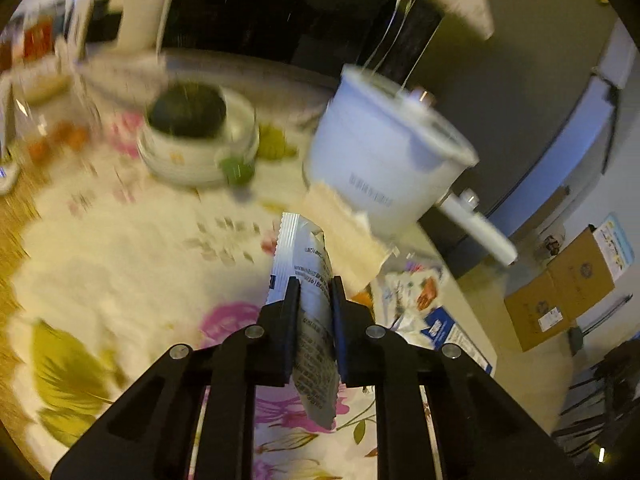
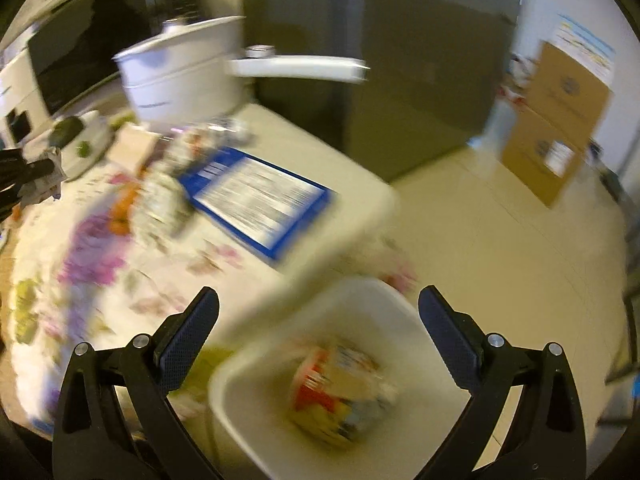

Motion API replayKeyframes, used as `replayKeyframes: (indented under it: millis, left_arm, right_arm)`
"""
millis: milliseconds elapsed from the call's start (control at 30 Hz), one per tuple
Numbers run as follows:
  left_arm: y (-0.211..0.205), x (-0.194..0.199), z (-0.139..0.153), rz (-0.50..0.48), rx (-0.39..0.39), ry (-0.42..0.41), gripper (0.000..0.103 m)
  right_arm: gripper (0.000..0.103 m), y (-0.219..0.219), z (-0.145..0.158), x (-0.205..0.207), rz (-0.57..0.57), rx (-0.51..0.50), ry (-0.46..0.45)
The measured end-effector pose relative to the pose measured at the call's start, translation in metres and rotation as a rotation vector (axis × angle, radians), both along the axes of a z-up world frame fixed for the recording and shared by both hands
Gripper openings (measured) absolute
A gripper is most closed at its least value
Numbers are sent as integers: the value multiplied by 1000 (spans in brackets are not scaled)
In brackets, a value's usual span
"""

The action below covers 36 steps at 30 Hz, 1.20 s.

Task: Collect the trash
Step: 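Drop crumpled white tissue into the bin with the right gripper while the left holds the packet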

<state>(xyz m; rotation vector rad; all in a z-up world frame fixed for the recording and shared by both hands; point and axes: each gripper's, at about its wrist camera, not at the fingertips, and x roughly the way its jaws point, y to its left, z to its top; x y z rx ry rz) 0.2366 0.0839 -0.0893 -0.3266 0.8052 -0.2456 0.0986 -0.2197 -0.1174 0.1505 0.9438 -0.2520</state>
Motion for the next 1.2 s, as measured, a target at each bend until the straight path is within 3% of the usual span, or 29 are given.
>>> replayKeyframes:
  millis: [167,300,500,633,733,800,900,1200]
  left_arm:
    - [21,-16,27,4,-10,-73,16]
    - [31,-17,27,10,-20,-70,16]
    - [45,-16,24,21,-35,-53,16]
    - [45,-17,25,16,-25,-60,16]
    - [43,-17,22,8,-30,-51,16]
    - [42,-17,21,4,-35,-44,16]
    - [40,-17,20,0,-35,-42,16]
    - [40,-21,24,11,-46,-61,16]
  right_arm:
    - [94,26,-13,59,-12,186,40]
    - [82,40,-30,88,-92,280,81]
    - [67,56,-61,108,-225,312,149]
    - [66,64,-66,113,-249,315,128]
    - [58,70,-64,116,-240,296,116]
    - [37,75,-67,119,-223,295,134]
    - [26,77,-65,118,-202,288,107]
    - [22,66,-32,92,-127,294,-8]
